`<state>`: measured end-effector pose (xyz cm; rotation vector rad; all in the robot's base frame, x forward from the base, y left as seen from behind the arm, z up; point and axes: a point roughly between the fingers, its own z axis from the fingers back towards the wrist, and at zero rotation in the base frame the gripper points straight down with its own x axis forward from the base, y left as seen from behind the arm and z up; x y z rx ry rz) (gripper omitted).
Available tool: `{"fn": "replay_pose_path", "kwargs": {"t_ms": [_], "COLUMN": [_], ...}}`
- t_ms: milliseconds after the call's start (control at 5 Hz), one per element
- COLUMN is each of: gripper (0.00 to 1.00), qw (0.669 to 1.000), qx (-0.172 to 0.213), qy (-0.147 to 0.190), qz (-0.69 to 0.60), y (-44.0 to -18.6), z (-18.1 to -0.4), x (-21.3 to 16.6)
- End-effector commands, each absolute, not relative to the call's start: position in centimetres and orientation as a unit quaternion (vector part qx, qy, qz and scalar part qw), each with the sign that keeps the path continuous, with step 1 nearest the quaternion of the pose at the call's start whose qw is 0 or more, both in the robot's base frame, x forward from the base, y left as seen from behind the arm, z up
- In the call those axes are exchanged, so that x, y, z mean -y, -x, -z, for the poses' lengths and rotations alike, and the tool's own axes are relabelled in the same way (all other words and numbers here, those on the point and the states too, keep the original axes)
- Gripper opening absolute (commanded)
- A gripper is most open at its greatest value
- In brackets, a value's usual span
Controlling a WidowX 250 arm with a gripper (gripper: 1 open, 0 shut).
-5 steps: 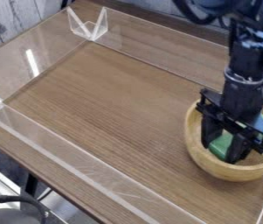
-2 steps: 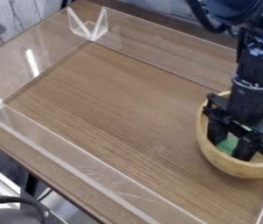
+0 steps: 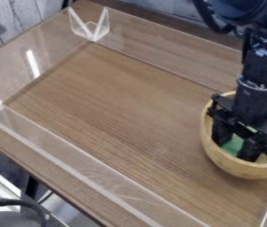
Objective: Put the green block in the brown bowl
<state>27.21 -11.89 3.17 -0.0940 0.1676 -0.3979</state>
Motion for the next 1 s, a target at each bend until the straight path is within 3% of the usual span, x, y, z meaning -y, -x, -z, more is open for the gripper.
{"fn": "replay_pose_path", "kwargs": {"t_ms": [0,800], "gripper": [0.0,0.0], "qw": [0.978,0.979], "qx": [-0.06,-0.066], "qy": [0.05,0.051], "qz": [0.194,0.186], "y": [-28.34,-28.52], "z": [-4.2,-4.08], "x": [12.02,11.66]}}
